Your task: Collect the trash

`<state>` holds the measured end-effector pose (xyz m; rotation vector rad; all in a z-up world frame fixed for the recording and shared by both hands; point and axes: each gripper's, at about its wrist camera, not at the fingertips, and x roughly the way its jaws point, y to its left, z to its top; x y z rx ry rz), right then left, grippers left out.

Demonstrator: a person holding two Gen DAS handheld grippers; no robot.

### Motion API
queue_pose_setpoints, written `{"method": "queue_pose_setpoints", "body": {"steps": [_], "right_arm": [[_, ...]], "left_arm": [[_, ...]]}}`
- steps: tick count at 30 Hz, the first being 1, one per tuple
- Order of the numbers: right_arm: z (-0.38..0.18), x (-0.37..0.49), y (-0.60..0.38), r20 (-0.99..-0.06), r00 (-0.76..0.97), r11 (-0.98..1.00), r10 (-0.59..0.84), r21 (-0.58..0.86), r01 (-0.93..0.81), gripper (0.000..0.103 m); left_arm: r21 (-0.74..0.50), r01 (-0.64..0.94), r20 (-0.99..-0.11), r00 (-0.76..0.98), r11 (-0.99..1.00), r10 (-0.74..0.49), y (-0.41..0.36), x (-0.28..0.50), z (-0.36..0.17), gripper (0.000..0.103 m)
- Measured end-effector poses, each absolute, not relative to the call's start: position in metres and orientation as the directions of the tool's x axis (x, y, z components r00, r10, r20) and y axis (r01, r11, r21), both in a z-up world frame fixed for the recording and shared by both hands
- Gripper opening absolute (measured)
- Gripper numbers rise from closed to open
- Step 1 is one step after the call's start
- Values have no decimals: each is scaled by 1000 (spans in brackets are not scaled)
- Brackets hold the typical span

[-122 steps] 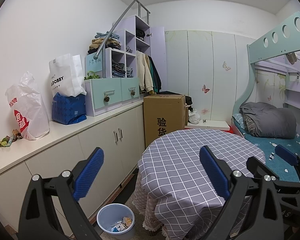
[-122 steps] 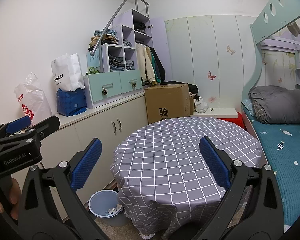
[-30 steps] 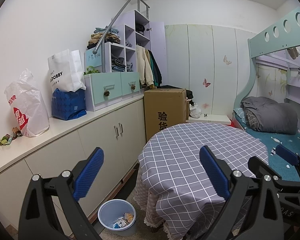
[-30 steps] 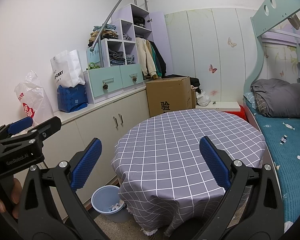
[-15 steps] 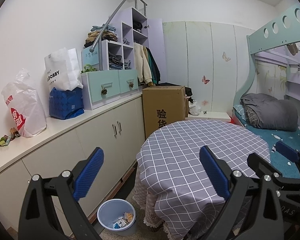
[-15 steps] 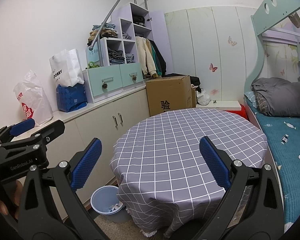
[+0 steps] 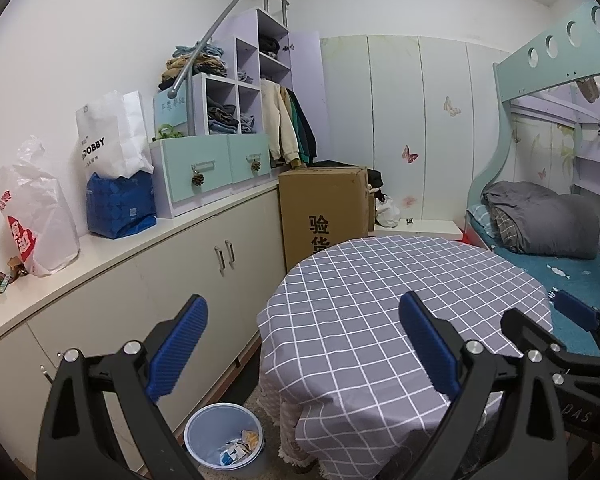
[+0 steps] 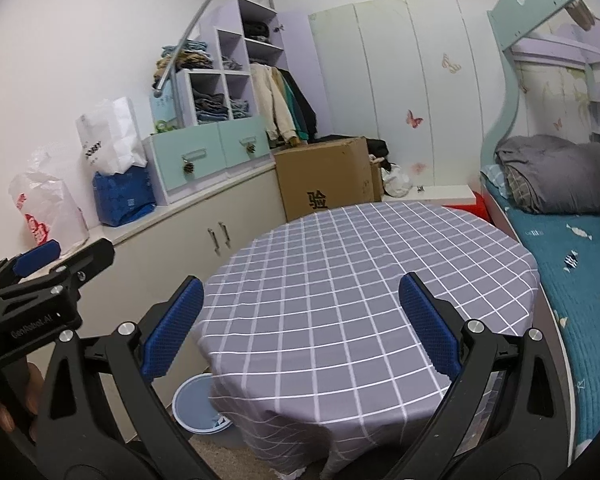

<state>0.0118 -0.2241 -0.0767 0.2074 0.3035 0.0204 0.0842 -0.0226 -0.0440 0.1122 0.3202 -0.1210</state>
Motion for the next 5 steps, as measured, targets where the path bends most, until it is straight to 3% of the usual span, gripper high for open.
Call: {"method": "queue_pose_setpoints", "body": {"steps": [5], "right_arm": [[-93, 34, -247, -351, 936, 975, 15, 212, 64, 96]], "left_arm": [[103, 148, -374, 922, 984, -100, -44, 116, -57, 95]]}}
